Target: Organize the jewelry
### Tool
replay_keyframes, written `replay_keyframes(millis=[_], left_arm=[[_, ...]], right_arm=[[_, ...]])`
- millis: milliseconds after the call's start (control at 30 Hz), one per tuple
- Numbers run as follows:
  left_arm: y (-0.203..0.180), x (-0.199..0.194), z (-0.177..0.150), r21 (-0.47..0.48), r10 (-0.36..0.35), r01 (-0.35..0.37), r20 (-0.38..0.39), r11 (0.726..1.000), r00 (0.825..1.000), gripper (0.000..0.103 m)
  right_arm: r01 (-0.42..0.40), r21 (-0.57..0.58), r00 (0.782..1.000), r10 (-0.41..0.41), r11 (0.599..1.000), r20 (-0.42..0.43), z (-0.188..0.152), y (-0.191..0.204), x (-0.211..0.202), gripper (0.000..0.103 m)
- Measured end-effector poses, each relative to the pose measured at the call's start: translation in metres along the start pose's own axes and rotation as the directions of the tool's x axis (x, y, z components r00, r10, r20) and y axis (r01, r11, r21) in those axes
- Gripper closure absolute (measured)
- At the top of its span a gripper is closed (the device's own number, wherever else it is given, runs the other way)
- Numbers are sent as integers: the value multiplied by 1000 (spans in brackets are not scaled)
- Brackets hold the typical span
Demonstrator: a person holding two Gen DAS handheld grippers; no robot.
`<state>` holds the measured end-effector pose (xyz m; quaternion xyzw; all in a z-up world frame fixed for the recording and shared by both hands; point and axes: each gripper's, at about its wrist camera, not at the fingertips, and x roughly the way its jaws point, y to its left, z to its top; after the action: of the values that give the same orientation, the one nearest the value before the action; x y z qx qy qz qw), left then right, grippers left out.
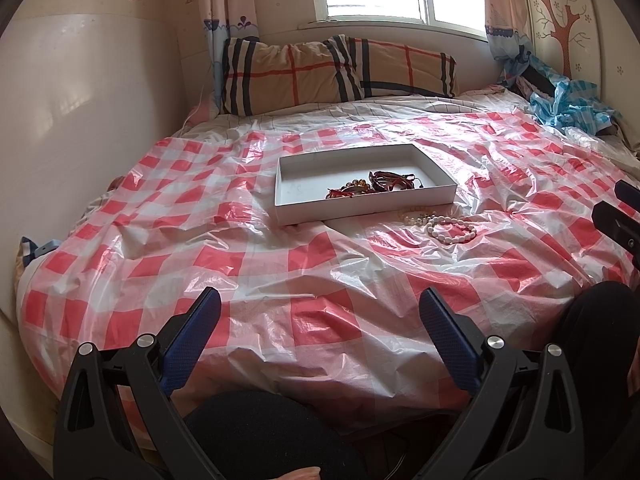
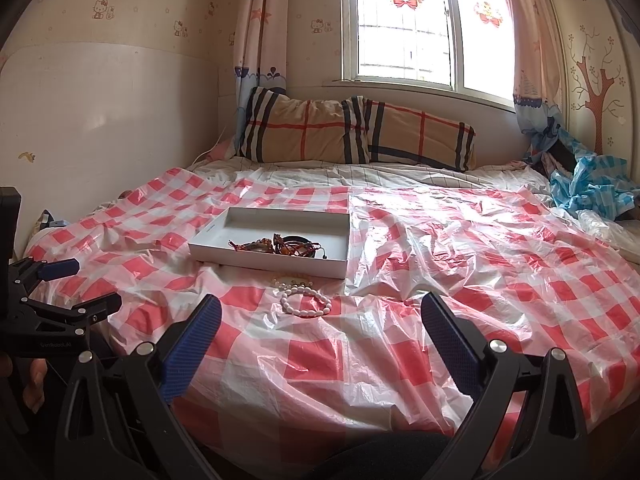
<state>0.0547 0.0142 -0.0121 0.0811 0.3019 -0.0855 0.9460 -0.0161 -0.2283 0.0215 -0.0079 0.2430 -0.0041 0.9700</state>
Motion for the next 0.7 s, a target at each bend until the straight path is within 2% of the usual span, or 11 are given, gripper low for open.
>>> replay_keyframes(millis=[700], left_arm=[[0,1,-1,2,4,-4,-1,1000,1000,8]], right_arm=[[1,0,1000,-1,1000,-1,0,0,0,7]])
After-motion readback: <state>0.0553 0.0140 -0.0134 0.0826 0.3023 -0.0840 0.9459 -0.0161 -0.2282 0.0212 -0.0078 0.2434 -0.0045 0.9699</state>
